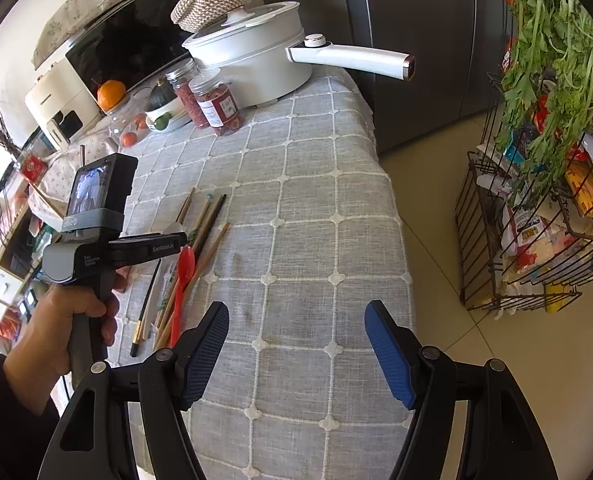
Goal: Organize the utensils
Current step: 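Move the left gripper to the white plastic spoon and close on it, then carry the white spoon with the left gripper toward the basket while the right gripper grasps a green-labelled chopstick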
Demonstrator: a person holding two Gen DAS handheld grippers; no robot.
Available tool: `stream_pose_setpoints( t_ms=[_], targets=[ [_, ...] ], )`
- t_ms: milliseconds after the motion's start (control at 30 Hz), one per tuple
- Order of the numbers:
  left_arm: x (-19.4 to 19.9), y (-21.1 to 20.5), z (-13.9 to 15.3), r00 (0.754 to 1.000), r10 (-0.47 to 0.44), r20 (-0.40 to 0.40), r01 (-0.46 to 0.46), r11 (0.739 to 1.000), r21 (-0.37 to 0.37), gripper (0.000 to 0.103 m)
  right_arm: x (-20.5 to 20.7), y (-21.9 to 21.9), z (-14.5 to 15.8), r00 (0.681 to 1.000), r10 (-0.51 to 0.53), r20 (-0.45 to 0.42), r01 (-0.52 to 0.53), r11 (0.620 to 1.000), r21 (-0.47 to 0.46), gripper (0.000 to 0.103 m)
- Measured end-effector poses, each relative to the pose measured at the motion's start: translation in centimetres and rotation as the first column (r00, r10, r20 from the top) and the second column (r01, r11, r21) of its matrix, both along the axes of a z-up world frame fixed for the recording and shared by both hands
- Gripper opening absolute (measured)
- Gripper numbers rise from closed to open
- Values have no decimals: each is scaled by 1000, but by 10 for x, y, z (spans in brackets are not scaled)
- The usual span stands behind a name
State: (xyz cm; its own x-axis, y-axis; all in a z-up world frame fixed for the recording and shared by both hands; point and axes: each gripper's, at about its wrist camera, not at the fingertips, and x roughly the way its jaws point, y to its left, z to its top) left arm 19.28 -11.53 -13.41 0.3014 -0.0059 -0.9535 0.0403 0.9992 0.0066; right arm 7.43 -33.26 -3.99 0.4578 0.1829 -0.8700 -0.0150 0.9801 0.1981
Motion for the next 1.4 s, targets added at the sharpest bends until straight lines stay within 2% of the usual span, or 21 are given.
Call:
stream_pose_setpoints(
  t_ms=[67, 133, 333, 467, 633, 733, 967, 1133, 1233, 1400],
  targets=[
    [2, 2, -1, 1000, 0, -3, 0, 1000, -7, 17, 1, 0, -1, 1000, 0, -4, -1, 1000, -3, 72],
    [1, 1, 1, 1000, -10, 9, 10, 1000, -1, 10, 1, 1, -3, 1000, 2, -10, -2, 1000, -8, 72],
    [-16, -10, 23, 991, -102, 86, 101, 995, 22, 7, 4, 3, -7, 1000, -3, -21, 3, 1000, -14, 72],
    [-30, -14, 47, 978, -144, 153, 145, 989, 4, 7, 7, 4, -9, 999, -8, -33, 8, 1000, -1, 72],
    [-53, -6, 82, 939, -199, 279, 208, 978, -1, 7, 11, 10, -12, 999, -9, -51, 9, 1000, 12, 72],
    [-68, 8, 101, 905, -226, 362, 244, 970, -4, 7, 16, 17, -16, 998, -1, -67, 3, 1000, 31, 72],
    [-101, 51, 124, 861, -196, 470, 245, 969, -44, 7, 31, 51, -30, 993, 32, -116, -27, 998, 51, 72],
    [-124, 78, 122, 812, -174, 558, 235, 971, -40, 7, 46, 83, -45, 986, 60, -158, -51, 997, 65, 71],
    [-124, 88, 124, 827, -143, 544, 220, 972, -79, 7, 59, 98, -54, 982, 59, -180, -46, 996, 73, 69],
    [-133, 107, 135, 825, -63, 562, 195, 965, -178, 7, 87, 116, -64, 980, 46, -191, -31, 996, 81, 47]
  ],
)
